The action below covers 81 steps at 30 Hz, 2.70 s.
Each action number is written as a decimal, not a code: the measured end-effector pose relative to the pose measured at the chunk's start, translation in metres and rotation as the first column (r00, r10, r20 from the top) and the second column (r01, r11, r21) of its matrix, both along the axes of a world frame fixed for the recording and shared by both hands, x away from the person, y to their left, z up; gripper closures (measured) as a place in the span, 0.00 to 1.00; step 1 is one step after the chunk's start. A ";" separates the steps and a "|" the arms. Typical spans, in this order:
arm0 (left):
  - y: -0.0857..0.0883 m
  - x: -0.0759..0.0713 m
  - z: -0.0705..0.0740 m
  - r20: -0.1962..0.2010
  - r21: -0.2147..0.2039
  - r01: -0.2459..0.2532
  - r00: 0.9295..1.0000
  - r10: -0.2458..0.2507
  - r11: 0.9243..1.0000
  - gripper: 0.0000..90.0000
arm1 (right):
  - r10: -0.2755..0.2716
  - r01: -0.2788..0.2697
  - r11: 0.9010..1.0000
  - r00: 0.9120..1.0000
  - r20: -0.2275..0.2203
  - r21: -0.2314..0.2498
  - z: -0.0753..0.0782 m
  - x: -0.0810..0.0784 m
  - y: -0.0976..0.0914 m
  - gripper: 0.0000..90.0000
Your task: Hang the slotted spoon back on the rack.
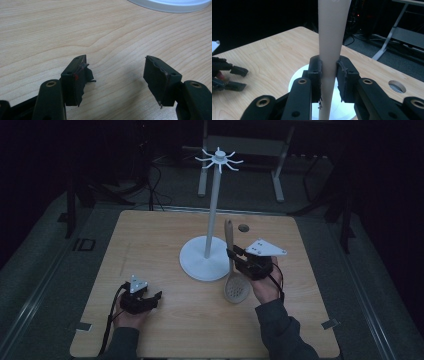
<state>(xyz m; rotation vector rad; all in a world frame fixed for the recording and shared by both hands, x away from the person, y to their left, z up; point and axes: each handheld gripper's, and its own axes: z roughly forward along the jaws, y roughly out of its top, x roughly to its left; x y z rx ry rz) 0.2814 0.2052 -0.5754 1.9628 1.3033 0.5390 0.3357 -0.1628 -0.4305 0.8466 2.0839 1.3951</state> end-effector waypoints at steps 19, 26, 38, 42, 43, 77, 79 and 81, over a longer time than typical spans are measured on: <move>0.000 0.000 0.000 0.006 -0.005 0.002 1.000 -0.002 1.000 0.40 | -0.016 0.015 0.999 1.000 0.026 0.043 0.008 0.004 0.000 0.83; 0.000 0.000 0.000 0.007 -0.006 0.002 1.000 -0.002 1.000 0.40 | -0.025 0.023 0.998 0.999 0.034 0.056 0.011 0.005 -0.001 0.83; 0.000 0.000 0.000 0.006 -0.006 0.004 1.000 -0.004 1.000 0.40 | -0.034 0.030 0.997 0.998 0.046 0.069 0.019 0.007 -0.002 0.83; 0.000 0.000 0.000 0.006 -0.005 0.004 1.000 -0.004 1.000 0.40 | -0.038 0.034 0.997 0.998 0.052 0.072 0.023 0.008 -0.003 0.83; 0.001 0.000 0.000 0.006 -0.004 0.004 1.000 -0.004 1.000 0.40 | -0.038 0.034 0.997 0.998 0.053 0.074 0.023 0.008 -0.003 0.83; 0.001 0.000 0.000 0.007 -0.006 0.003 1.000 -0.003 1.000 0.40 | -0.049 0.043 0.996 0.996 0.077 0.077 0.049 0.018 -0.006 0.83; 0.001 0.000 0.000 0.007 -0.005 0.004 1.000 -0.004 1.000 0.40 | -0.051 0.044 0.996 0.996 0.079 0.077 0.050 0.019 -0.006 0.83; 0.001 0.000 0.000 0.007 -0.006 0.003 1.000 -0.003 1.000 0.40 | -0.054 0.047 0.996 0.996 0.078 0.081 0.051 0.020 -0.006 0.83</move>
